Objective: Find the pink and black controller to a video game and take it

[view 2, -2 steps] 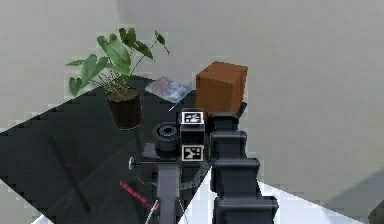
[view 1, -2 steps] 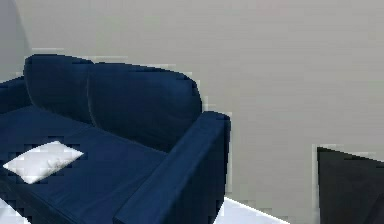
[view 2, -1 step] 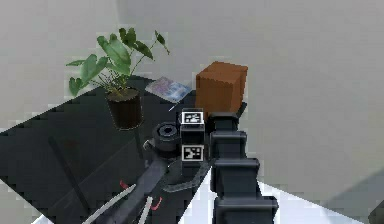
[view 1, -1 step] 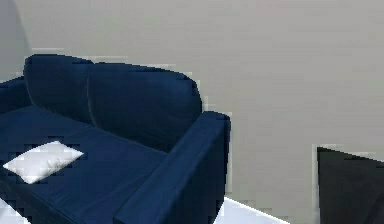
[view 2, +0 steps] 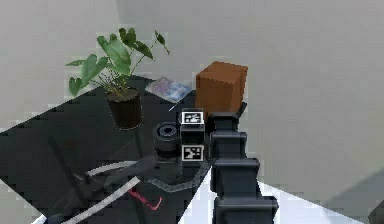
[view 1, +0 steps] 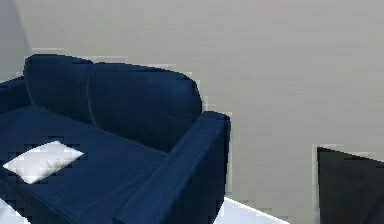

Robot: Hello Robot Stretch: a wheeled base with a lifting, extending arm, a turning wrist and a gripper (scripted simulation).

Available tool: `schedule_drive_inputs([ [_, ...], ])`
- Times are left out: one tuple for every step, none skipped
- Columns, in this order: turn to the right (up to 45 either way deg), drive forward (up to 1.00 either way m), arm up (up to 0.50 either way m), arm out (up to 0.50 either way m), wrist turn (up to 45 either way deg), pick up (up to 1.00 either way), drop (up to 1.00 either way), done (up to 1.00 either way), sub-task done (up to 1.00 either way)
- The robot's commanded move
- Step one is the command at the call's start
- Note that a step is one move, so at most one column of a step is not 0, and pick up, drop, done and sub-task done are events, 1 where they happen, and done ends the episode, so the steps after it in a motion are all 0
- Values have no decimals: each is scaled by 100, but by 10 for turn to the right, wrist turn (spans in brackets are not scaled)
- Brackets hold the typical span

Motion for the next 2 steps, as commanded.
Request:
schedule_drive_inputs([
  [0, 0, 0, 0, 450, 0, 0, 0, 0],
  [0, 0, 0, 0, 120, 0, 0, 0, 0],
])
